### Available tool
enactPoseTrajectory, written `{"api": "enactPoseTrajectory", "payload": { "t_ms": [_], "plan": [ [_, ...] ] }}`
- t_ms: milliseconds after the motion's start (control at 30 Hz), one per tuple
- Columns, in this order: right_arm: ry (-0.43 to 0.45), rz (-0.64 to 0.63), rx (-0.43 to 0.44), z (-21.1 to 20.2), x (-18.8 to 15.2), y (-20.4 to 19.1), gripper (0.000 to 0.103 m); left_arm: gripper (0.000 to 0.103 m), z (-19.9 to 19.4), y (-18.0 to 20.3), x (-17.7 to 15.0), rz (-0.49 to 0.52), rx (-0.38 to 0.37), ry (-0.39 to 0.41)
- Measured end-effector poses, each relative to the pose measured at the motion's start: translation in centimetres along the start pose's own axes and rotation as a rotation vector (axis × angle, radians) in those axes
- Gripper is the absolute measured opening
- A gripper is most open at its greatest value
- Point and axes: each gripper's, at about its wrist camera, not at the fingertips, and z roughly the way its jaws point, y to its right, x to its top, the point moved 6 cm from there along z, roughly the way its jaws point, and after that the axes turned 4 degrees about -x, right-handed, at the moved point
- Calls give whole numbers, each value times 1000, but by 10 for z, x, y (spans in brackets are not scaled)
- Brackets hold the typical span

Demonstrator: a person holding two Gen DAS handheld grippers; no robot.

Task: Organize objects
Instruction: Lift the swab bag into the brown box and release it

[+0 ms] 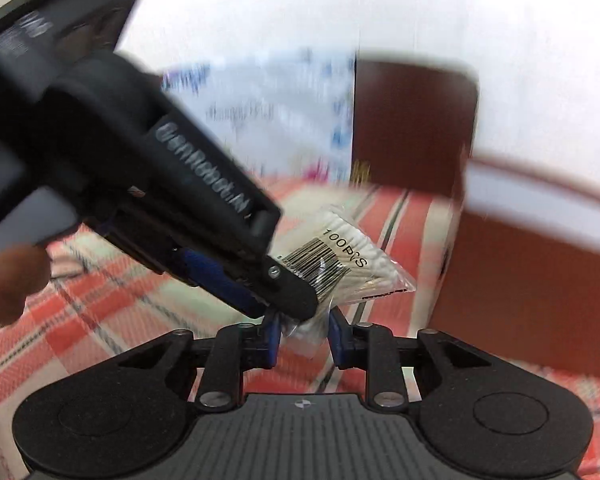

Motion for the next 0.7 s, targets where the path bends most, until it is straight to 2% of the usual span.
{"api": "enactPoseTrajectory", "payload": {
  "t_ms": [100, 200, 333, 500, 567, 600, 633, 667, 700],
  "plan": [
    [129, -8, -57, -26, 20, 11, 26, 34, -14, 31, 20, 68, -48, 56],
    [225, 11, -118, -44, 40, 34, 26, 34, -10, 67, 39, 144, -92, 82],
    [267, 30, -213, -51, 54, 76, 26, 33, 28, 112, 59, 248, -117, 66],
    [197, 78, -322, -41, 52, 140, 26, 34, 89, 143, 71, 305, -131, 22],
    [150, 86, -356, -32, 48, 161, 27, 34, 114, 148, 74, 314, -106, 1],
    [116, 97, -365, -25, 45, 171, 28, 35, 125, 148, 74, 324, -71, -7],
    [75, 107, -372, -17, 42, 179, 33, 37, 136, 147, 74, 335, -28, -16],
    [37, 116, -393, -10, 38, 187, 47, 41, 141, 146, 73, 343, -4, -19],
    [41, 141, -410, -9, 35, 193, 56, 44, 139, 144, 72, 346, 1, -9]
  ]
}}
